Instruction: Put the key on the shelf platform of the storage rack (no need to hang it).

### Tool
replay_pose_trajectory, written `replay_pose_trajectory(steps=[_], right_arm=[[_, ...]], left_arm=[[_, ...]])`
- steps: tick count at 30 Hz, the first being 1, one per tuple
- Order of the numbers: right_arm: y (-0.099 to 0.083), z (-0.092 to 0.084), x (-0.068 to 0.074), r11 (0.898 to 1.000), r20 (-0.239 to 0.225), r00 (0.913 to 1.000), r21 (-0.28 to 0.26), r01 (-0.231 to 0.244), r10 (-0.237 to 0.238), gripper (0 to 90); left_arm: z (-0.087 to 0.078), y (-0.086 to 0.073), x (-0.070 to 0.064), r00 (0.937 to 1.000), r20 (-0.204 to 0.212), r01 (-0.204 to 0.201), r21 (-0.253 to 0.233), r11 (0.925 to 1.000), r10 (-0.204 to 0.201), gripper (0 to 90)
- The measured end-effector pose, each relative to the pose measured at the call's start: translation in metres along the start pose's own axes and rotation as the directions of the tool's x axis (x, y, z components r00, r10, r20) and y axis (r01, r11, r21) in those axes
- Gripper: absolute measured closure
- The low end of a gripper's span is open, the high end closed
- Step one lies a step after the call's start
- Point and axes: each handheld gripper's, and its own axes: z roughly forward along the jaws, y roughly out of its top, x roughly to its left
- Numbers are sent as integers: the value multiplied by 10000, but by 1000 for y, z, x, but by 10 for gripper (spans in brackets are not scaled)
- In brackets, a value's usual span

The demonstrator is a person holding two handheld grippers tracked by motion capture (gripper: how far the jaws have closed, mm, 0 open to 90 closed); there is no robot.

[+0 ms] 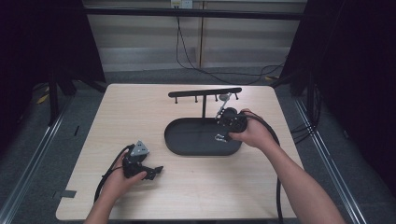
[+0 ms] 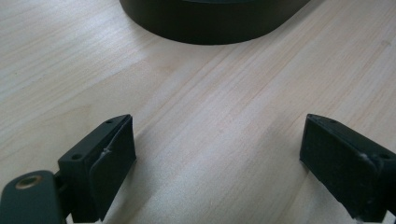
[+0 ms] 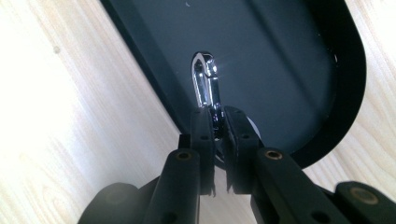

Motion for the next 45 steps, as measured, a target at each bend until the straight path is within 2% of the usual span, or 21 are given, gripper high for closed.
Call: replay_pose_trajectory(steps=[11, 14, 28, 45], right_arm=[[3, 8, -3, 9994, -54, 9995, -165, -301, 301, 836], [3, 11, -5, 9996, 56, 9997, -155, -246, 247, 836], [4, 18, -10, 9973, 104, 9978, -338, -650, 654, 836], [4, 29, -12, 9957, 171, 9965, -434, -816, 824, 836]], left_arm=[[0, 0, 0, 10000, -4, 3, -2, 10000, -3, 101], [0, 0, 0, 10000, -2, 6, -4, 10000, -6, 101], [0, 0, 0, 10000, 3, 1, -1, 10000, -1, 101], [0, 0, 0, 10000, 0, 1, 1, 10000, -1, 100]])
